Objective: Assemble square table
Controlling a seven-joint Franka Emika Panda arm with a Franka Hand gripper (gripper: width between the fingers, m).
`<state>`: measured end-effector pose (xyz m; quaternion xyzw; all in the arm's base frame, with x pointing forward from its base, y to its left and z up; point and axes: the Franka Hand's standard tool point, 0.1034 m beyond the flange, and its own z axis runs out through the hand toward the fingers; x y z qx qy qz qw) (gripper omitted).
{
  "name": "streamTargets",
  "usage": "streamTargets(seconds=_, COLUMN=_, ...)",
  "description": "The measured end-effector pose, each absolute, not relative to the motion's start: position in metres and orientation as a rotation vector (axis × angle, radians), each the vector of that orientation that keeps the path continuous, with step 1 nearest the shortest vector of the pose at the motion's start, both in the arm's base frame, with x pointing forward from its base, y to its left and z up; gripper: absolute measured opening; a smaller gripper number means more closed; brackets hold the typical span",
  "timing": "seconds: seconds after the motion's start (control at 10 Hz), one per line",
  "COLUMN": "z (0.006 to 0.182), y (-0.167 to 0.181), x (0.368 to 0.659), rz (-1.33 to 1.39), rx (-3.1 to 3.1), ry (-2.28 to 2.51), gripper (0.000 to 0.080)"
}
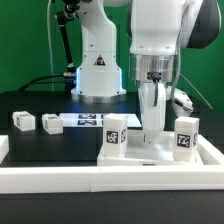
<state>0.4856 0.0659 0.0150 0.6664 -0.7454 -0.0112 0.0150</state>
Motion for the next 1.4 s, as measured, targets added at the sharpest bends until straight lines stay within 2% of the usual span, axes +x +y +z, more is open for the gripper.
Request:
streamTargets(seconds=0.3, z=0.015, y=0.066, x=0.485, rz=-0.036, rx=2.083, ry=-2.311, gripper=0.0096)
streamTargets(seconds=0.4, z=0.016, y=0.066, x=0.487, rz=-0.027, rx=2.087, ry=-2.314, gripper=0.0096)
streamTargets(seconds=0.5, z=0.016, y=0.066, x=0.487, rz=-0.025, rx=2.088, ry=-2.313, gripper=0.0061)
streamTargets(seconds=1.3, z=0.016, y=0.065, x=0.488, rz=-0.024, rx=2.102, ry=-2.301, gripper=0.0061)
streamTargets(seconds=1.4, z=0.017, y=0.052, x=0.490, rz=-0.011, rx=2.235, ry=-2.175, gripper=0.0061)
